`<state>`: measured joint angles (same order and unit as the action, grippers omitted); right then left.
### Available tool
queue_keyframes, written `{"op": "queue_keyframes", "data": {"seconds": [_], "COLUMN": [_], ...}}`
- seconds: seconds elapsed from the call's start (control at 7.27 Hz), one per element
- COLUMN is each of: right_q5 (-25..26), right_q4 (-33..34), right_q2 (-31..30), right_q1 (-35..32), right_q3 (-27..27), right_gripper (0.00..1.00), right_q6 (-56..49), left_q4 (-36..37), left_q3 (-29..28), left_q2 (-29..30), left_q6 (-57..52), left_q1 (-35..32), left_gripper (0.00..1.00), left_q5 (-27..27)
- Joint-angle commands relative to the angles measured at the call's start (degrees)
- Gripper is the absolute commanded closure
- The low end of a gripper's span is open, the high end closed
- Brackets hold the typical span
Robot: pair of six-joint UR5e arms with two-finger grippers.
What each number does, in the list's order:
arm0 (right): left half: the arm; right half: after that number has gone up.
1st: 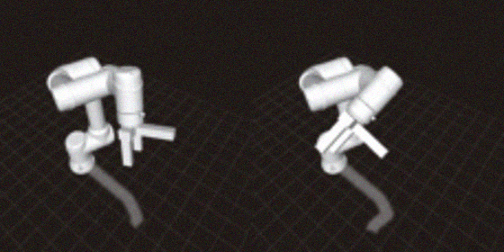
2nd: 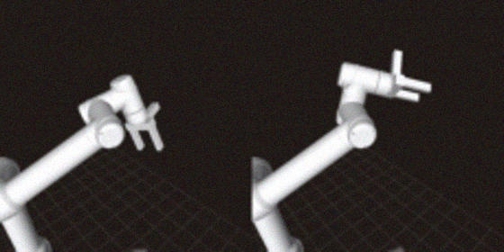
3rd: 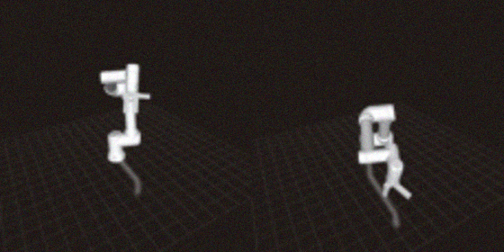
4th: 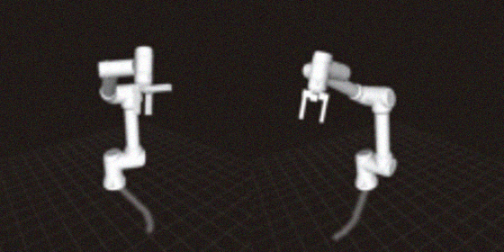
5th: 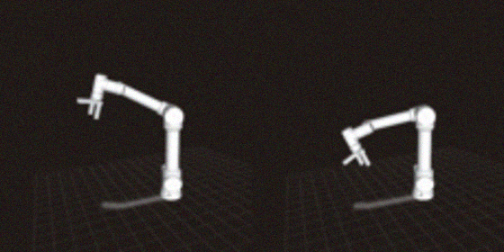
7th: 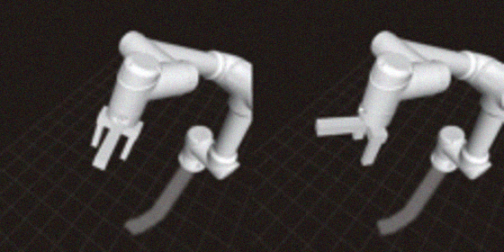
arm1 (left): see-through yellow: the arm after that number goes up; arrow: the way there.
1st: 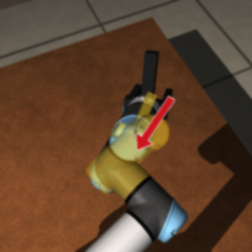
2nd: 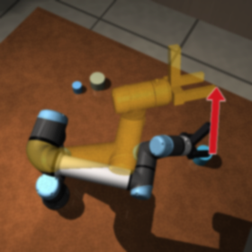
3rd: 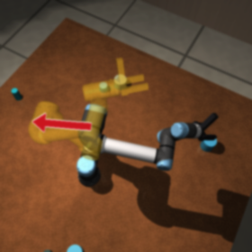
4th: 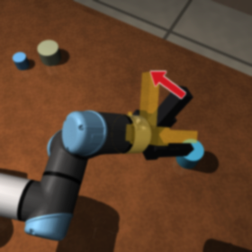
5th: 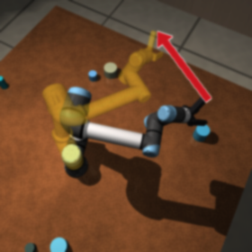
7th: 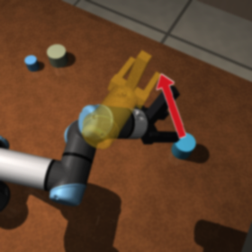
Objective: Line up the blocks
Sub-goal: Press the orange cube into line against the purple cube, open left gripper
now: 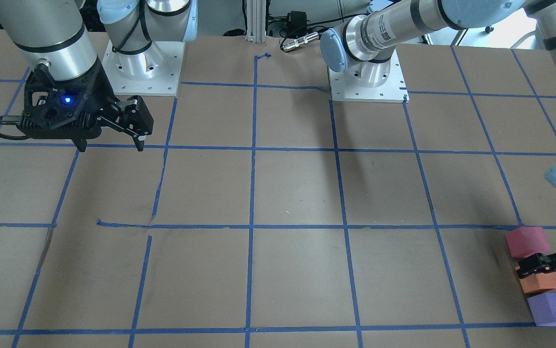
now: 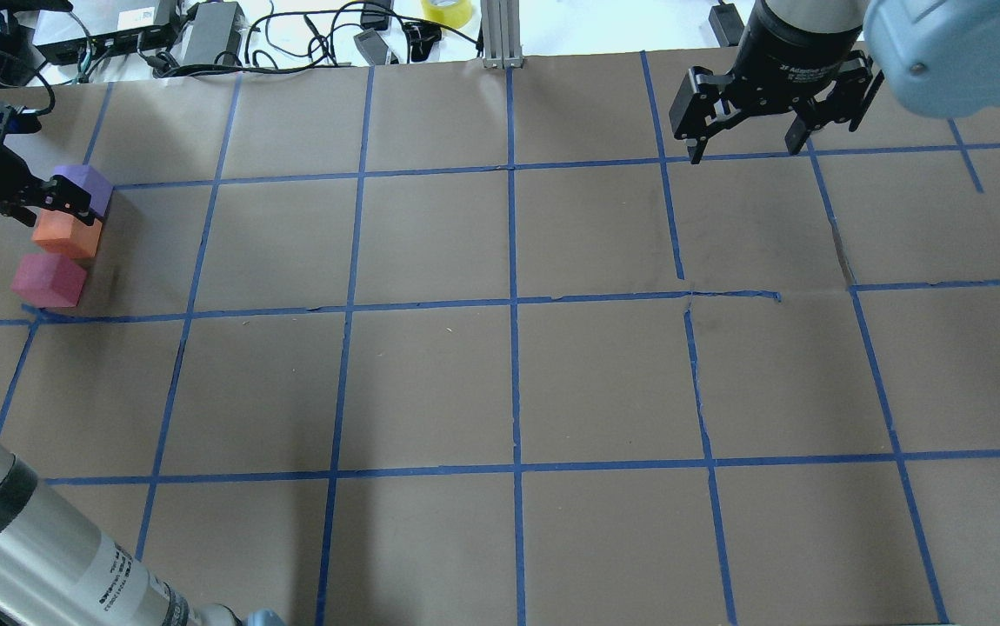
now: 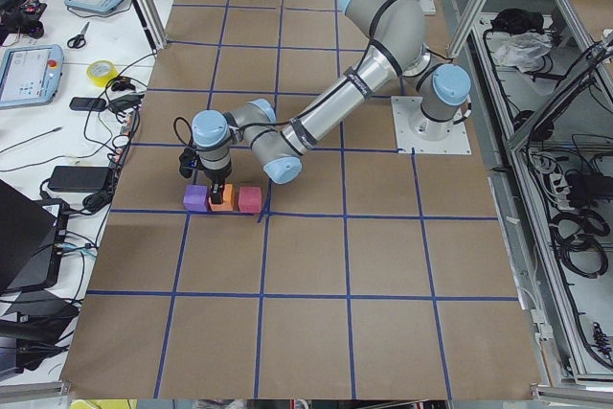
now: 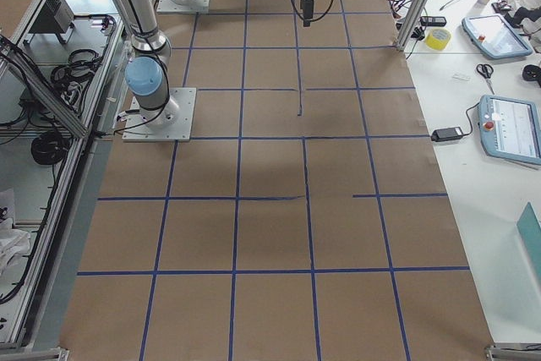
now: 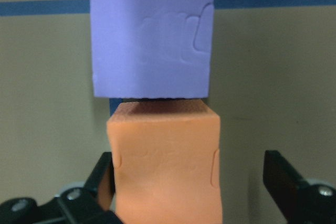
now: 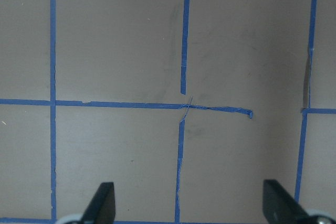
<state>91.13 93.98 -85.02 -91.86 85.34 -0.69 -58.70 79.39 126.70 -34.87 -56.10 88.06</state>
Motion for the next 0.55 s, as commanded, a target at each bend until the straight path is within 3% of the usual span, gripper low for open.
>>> {"op": "queue_keyframes", "data": {"seconds": [0.0, 0.41], "right_q5": [0.3, 0.3], "right_q4": [0.0, 0.1], "right_q2": [-0.1, 0.1], "right_q1": [0.0, 0.0], "right_q3": [0.0, 0.0], "right_gripper": [0.00, 0.00], "right_q6": [0.0, 0.0], "left_q4": [-5.8, -20.9], "left_q3": [0.2, 1.5], "left_q2": [-6.4, -15.8], "left_q6": [0.0, 0.7], "left_q1": [-0.1, -0.4], "left_gripper": [0.00, 0.00], "left_q5": [0.2, 0.2]}}
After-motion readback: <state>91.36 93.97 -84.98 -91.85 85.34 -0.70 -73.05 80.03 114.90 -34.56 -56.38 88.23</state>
